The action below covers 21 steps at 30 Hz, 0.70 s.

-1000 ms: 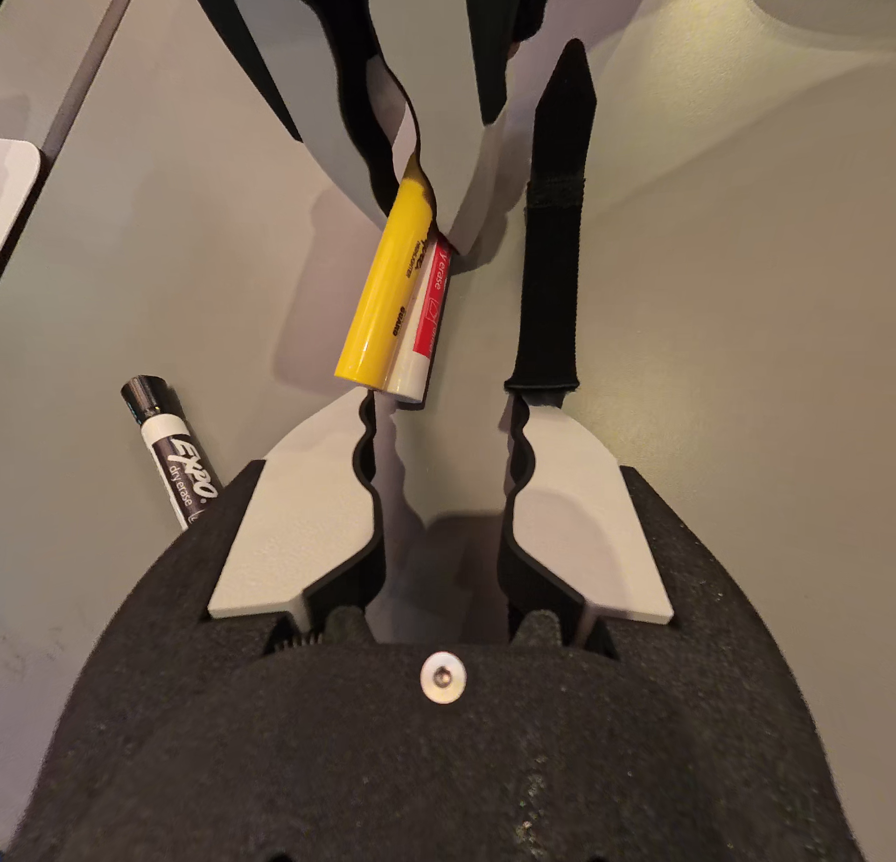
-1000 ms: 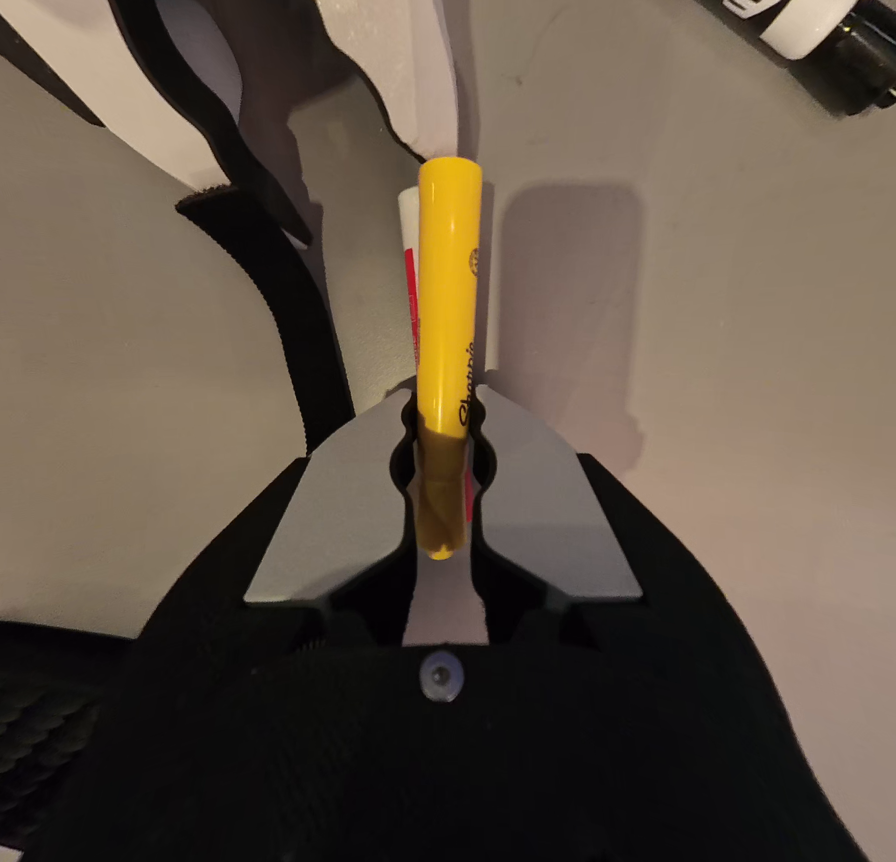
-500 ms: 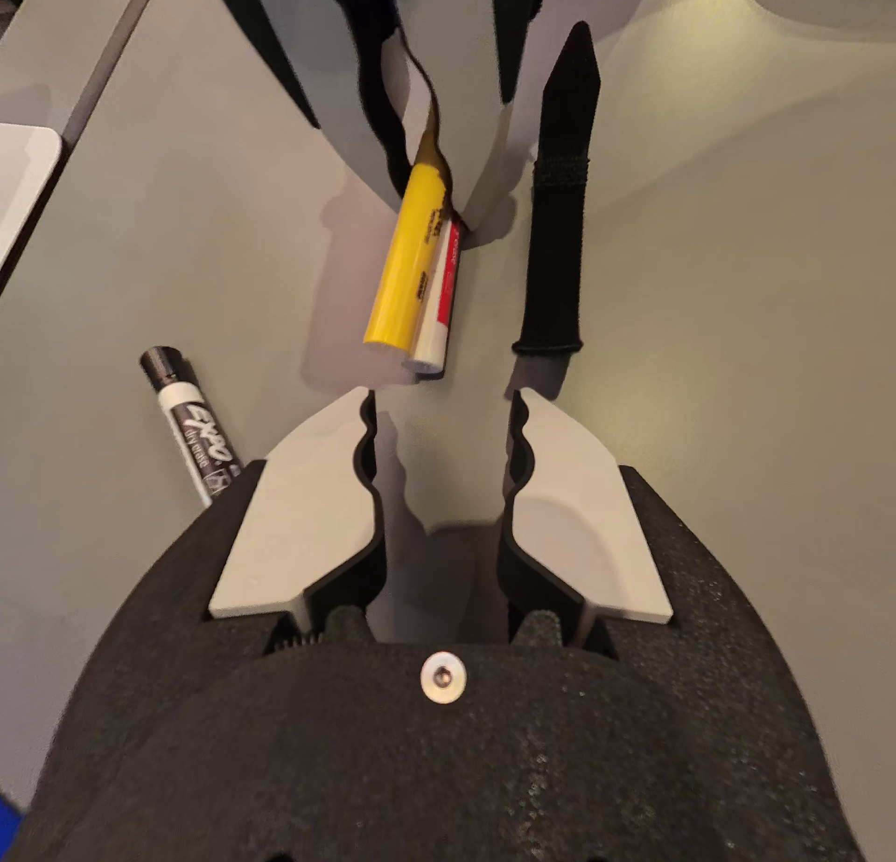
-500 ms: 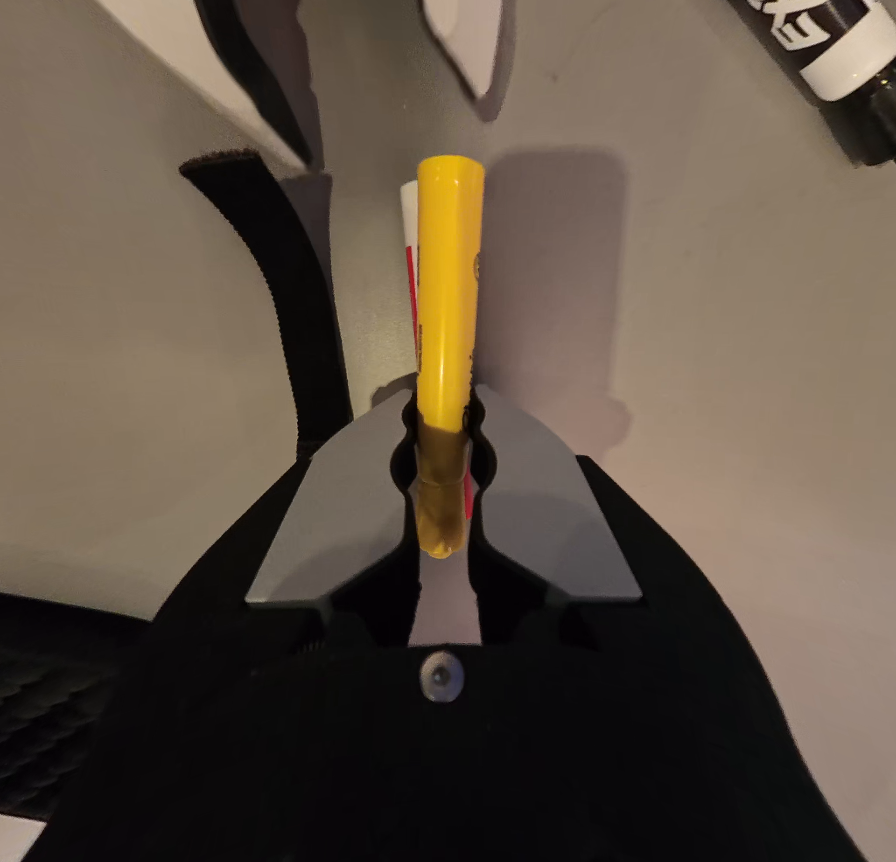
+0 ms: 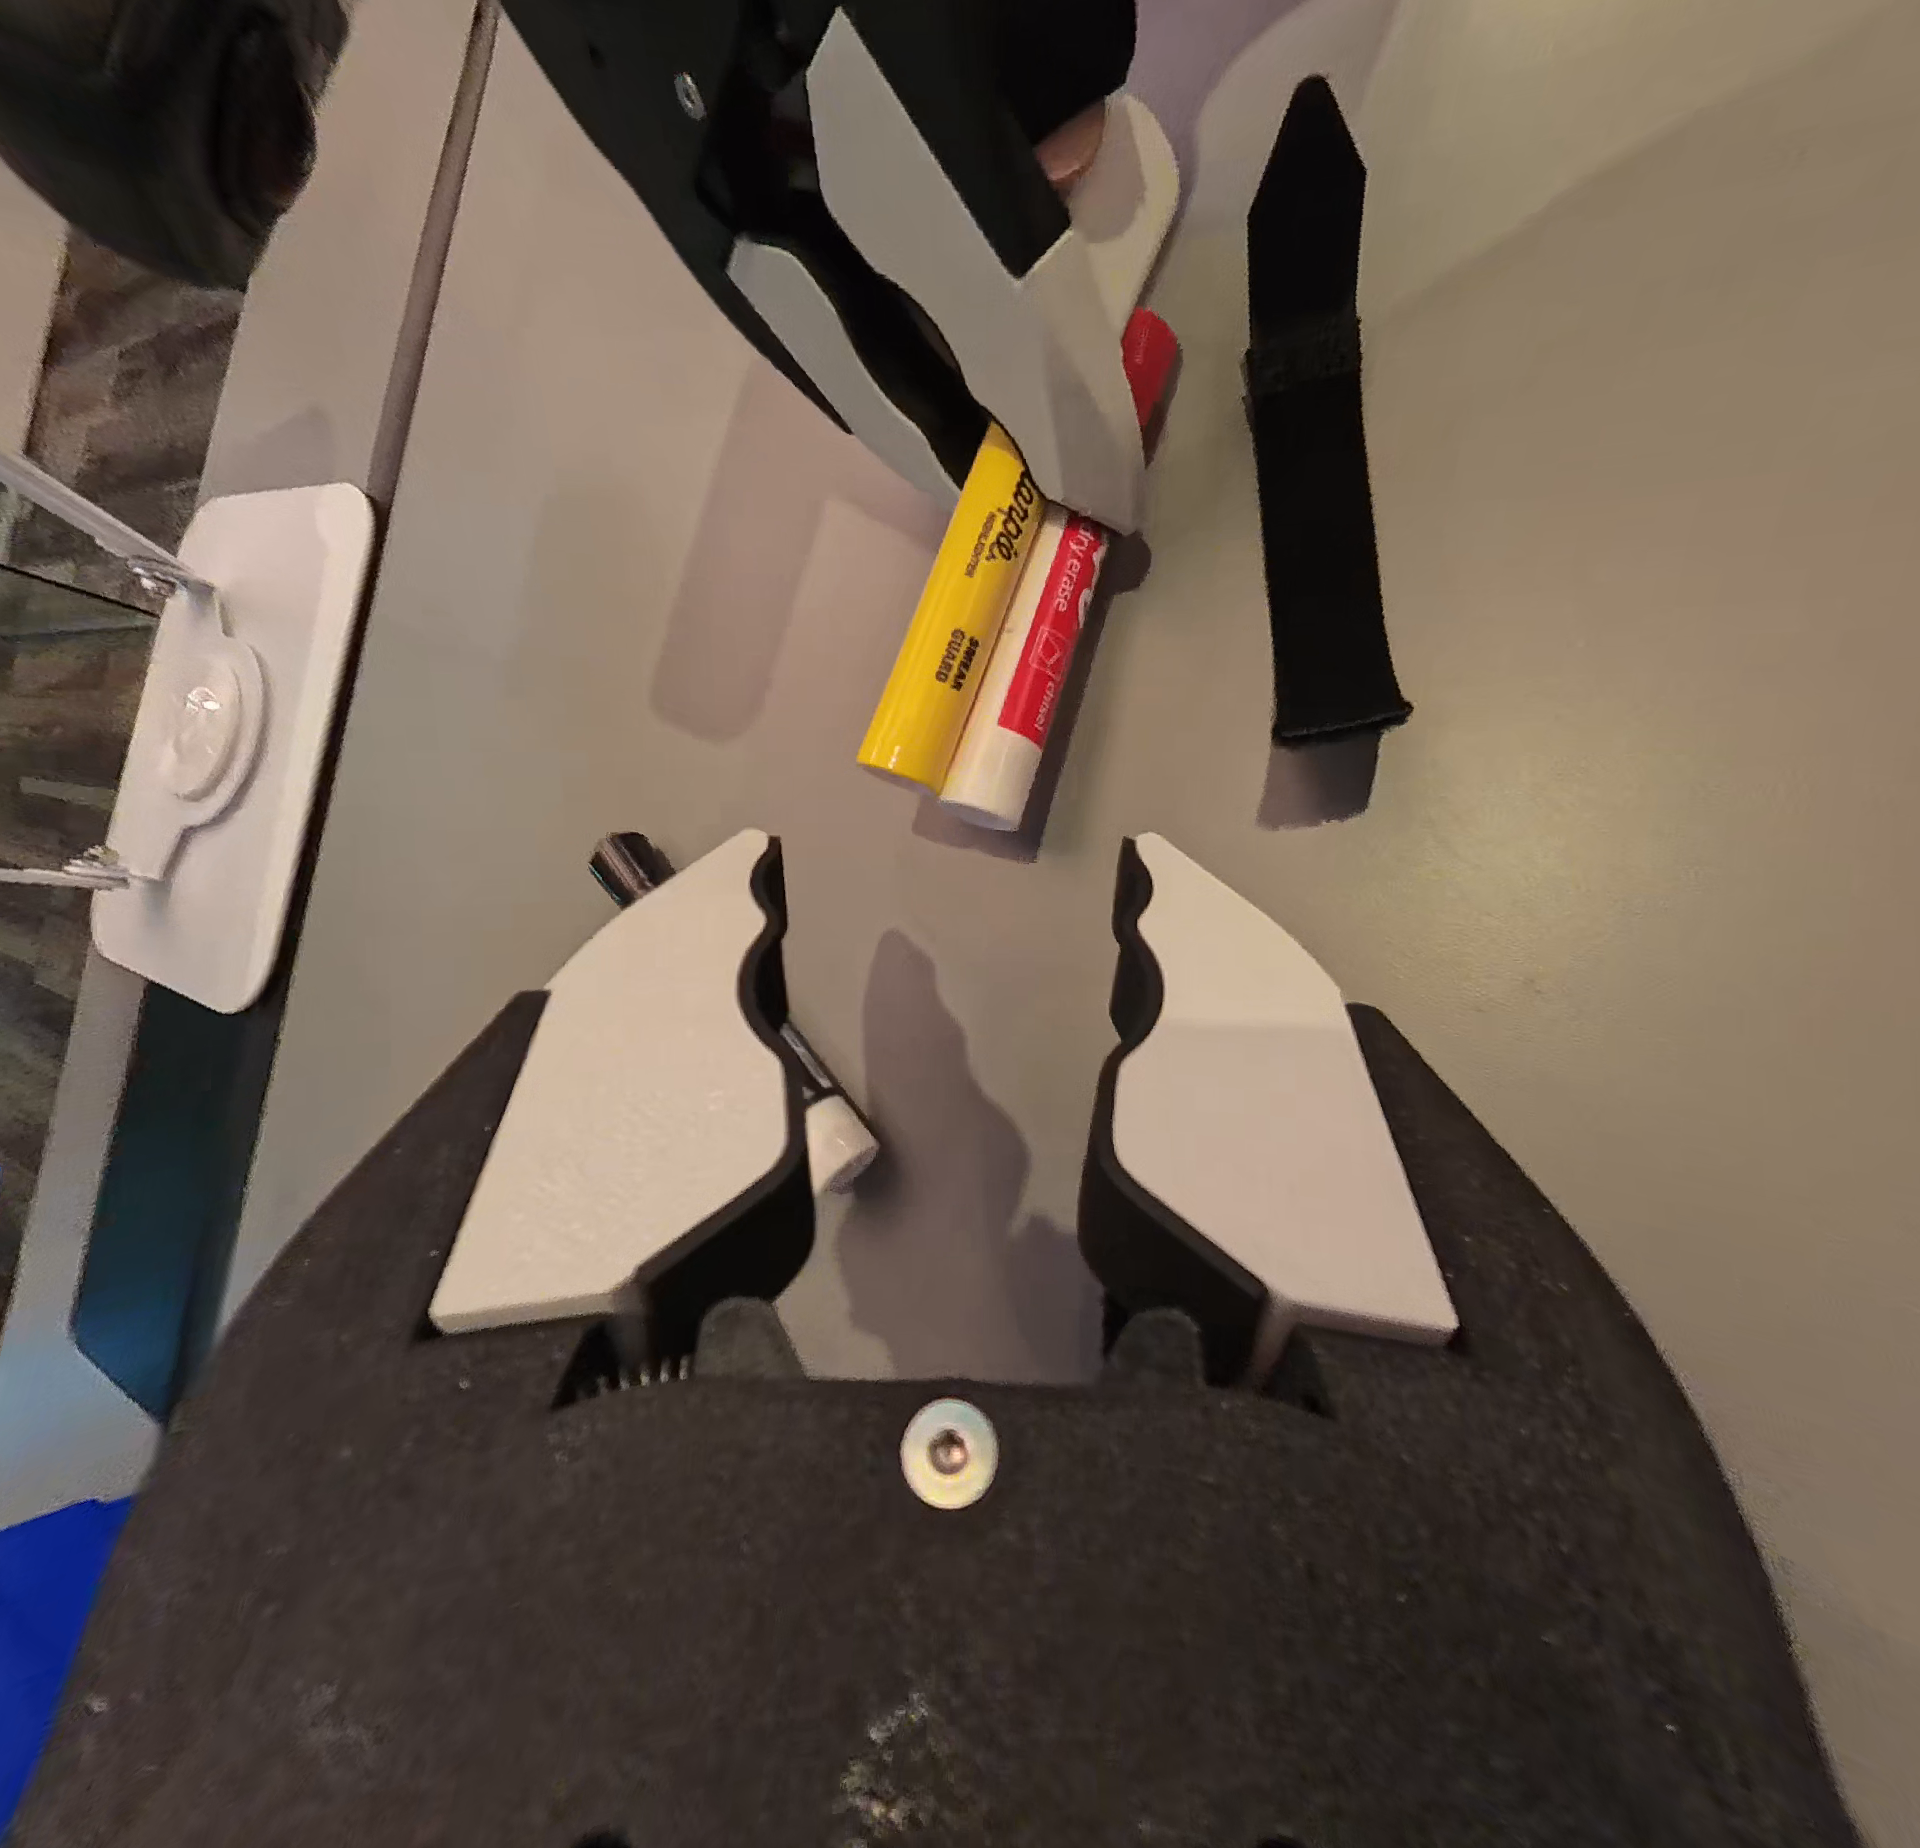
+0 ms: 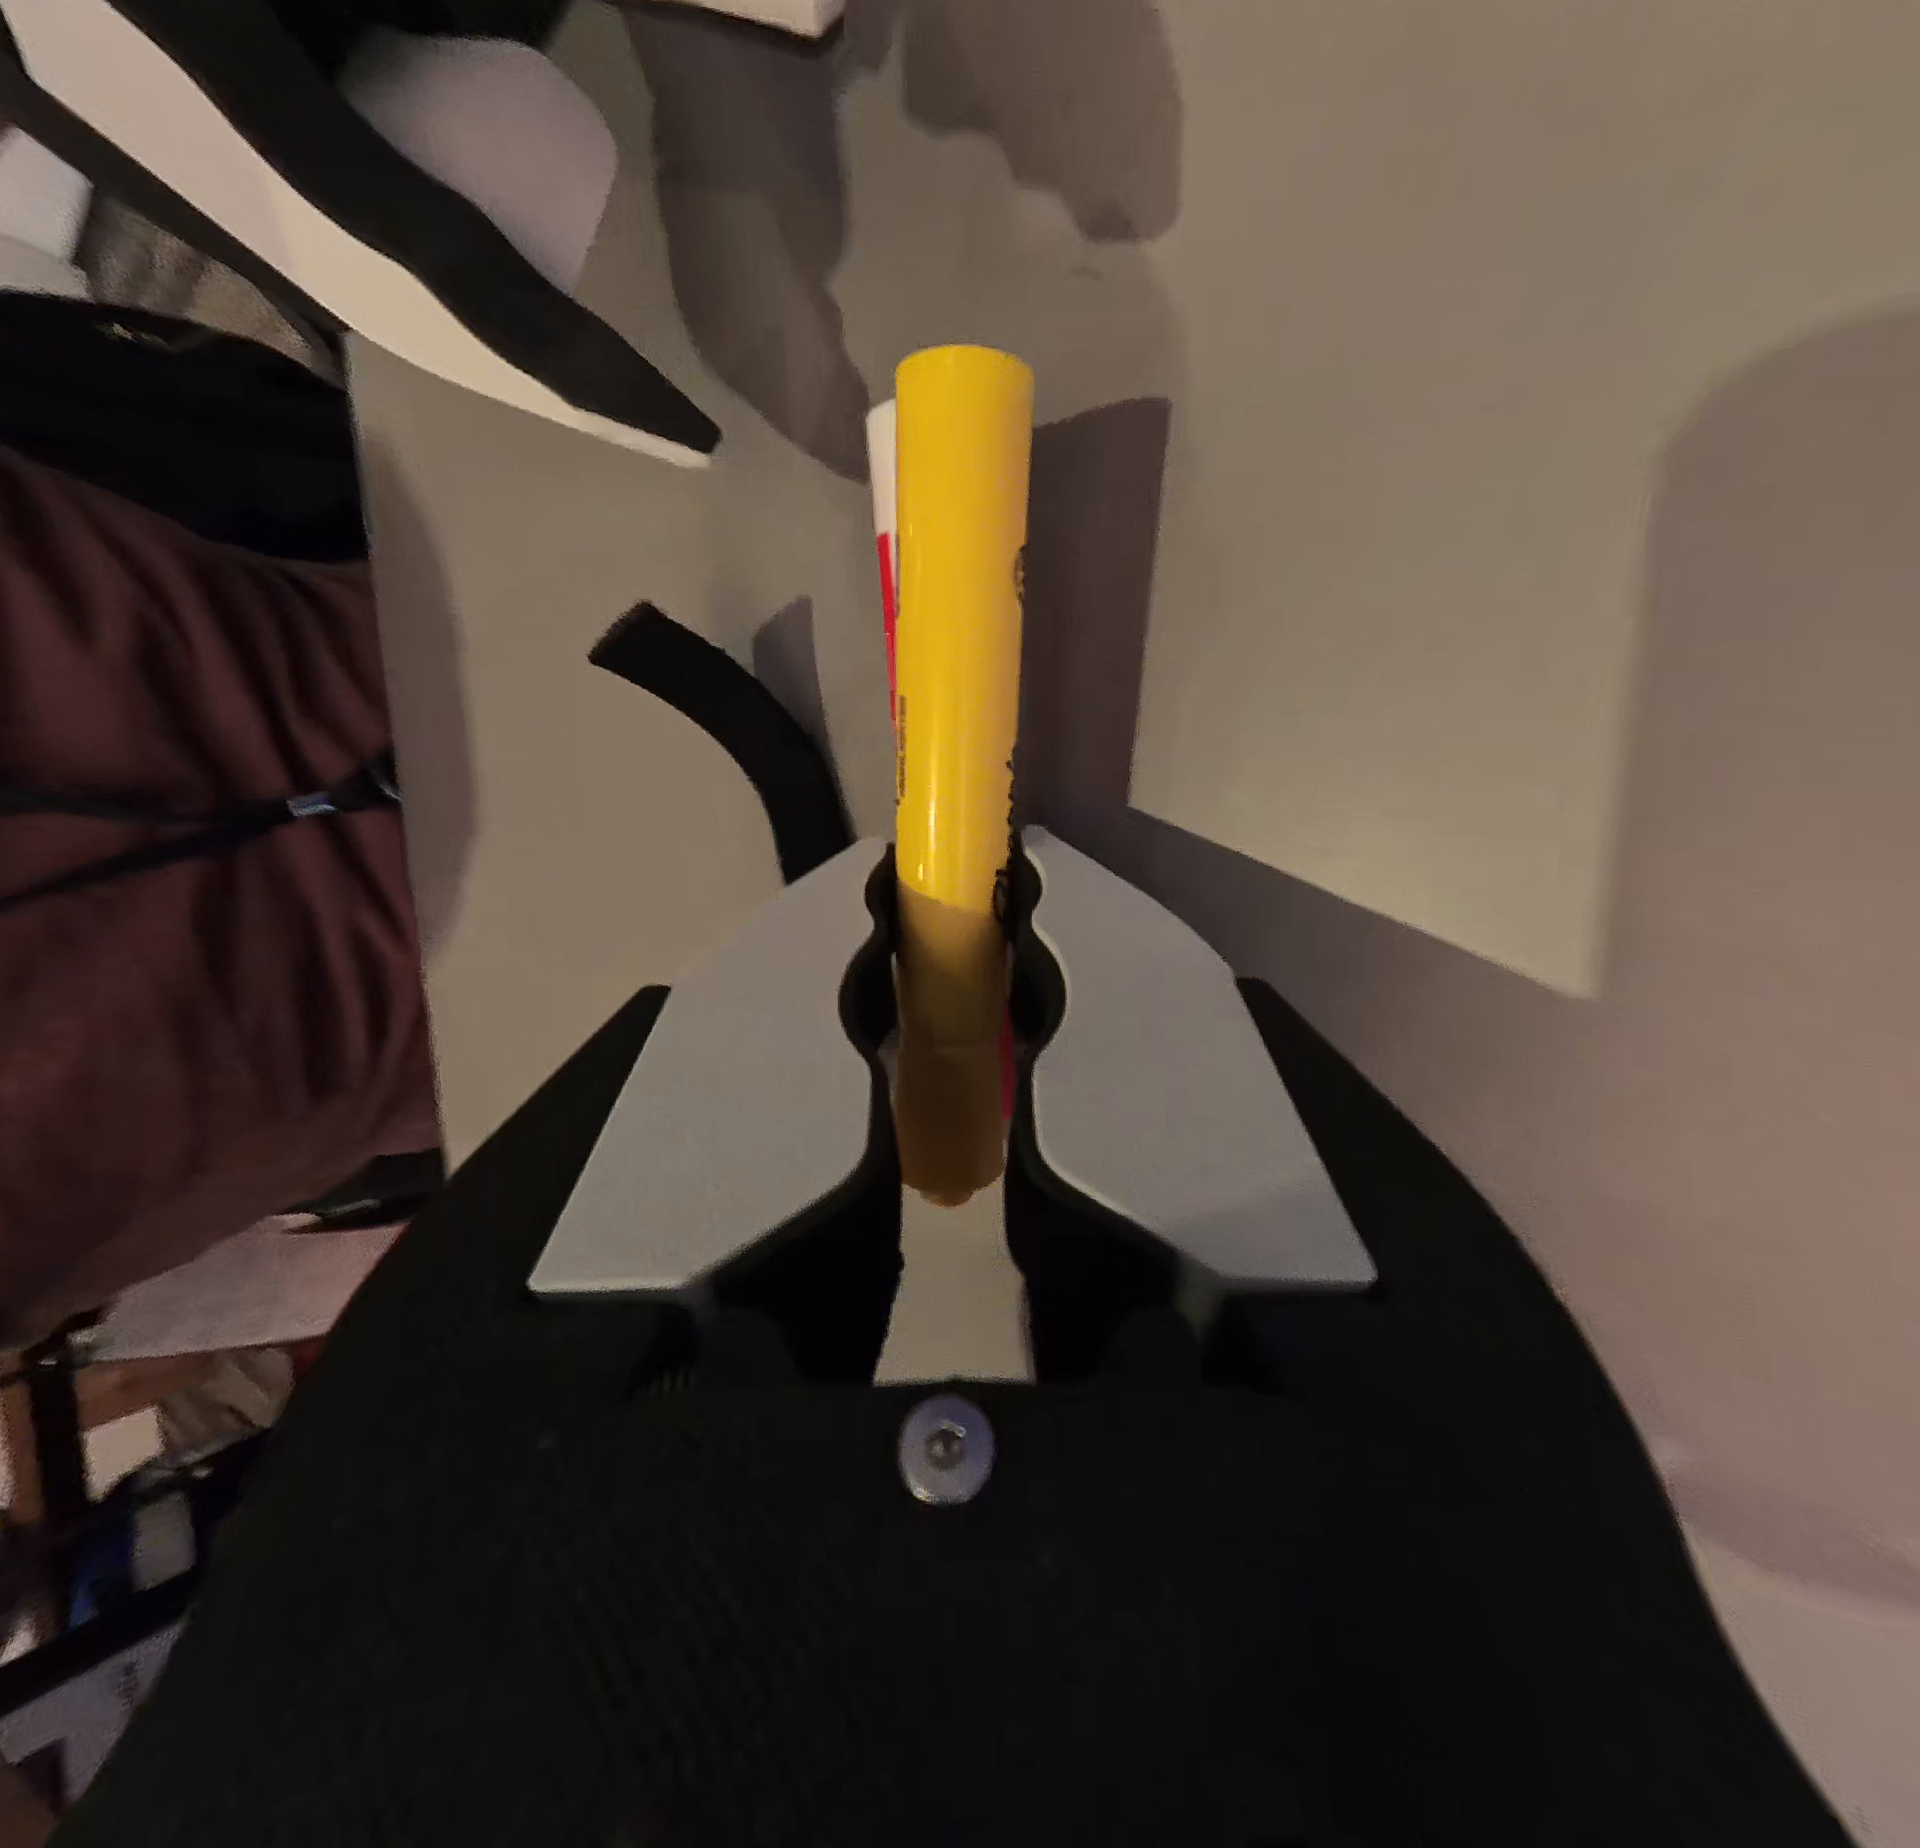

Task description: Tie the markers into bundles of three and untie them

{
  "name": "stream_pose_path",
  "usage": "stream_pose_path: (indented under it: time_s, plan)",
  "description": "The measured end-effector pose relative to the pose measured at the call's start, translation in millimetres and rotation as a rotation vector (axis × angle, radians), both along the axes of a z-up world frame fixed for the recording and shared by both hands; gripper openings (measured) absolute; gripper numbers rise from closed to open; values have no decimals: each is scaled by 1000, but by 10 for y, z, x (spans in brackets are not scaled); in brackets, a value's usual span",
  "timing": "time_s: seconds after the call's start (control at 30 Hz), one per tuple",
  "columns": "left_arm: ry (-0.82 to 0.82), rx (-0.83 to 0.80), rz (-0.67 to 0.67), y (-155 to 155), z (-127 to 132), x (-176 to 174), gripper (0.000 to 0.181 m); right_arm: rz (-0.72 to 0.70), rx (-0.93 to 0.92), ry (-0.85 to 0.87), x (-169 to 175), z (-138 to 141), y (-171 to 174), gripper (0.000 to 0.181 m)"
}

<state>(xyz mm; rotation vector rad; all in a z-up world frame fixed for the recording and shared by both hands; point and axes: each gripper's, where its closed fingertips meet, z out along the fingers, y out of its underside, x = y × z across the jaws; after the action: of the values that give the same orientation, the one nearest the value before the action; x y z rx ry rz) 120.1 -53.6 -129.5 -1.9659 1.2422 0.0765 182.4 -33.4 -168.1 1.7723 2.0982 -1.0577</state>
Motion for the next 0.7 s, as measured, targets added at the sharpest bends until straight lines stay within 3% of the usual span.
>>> stream_pose_path:
  time_s: [0.2,0.33,0.7]
  plan:
    - [17,90,-90,113,278,69,66,-79,-192,-24,-46,416,-190,19]
    - [69,127,-165,143,411,118,66,-179,-223,-66,-98,669,-236,19]
    - [145,72,-218,200,438,229,67,-249,-183,-191,-165,879,-373,19]
